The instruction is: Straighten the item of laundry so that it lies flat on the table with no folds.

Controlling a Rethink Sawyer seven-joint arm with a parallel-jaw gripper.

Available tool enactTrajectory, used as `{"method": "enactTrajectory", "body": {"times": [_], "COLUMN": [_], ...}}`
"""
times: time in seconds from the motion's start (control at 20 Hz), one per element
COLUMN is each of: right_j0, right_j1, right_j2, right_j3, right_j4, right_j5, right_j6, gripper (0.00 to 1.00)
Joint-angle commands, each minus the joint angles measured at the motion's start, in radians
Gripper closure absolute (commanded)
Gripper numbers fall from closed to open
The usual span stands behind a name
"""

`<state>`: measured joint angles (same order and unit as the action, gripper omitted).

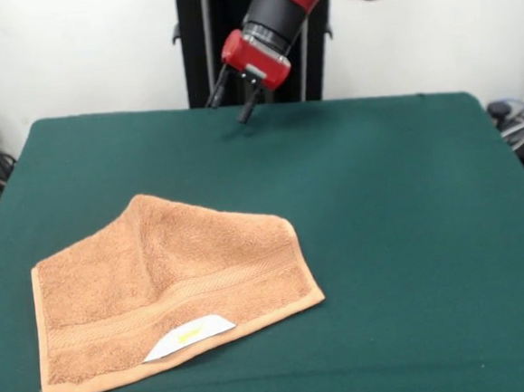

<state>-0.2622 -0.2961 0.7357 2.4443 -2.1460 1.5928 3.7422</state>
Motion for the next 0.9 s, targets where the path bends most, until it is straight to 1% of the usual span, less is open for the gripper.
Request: {"method": "enactTrajectory", "body": {"times": [0.05,0.4,0.55,0.7,0.9], "right_j0": [0.027,0.043,0.048,0.063,0.057], "right_j1": [0.126,0.12,0.094,0.025,-0.083], "right_j2": [-0.16,-0.182,-0.185,-0.176,-0.167], "right_j3": [0.064,0.05,0.055,0.07,0.071], "right_j4": [0.161,0.142,0.153,0.197,0.266], "right_j5": [-0.262,-0.291,-0.311,-0.34,-0.41], "right_j6": [-0.282,-0.28,-0.296,-0.341,-0.449], "gripper": [0.0,0.0,0.0,0.0,0.0]}}
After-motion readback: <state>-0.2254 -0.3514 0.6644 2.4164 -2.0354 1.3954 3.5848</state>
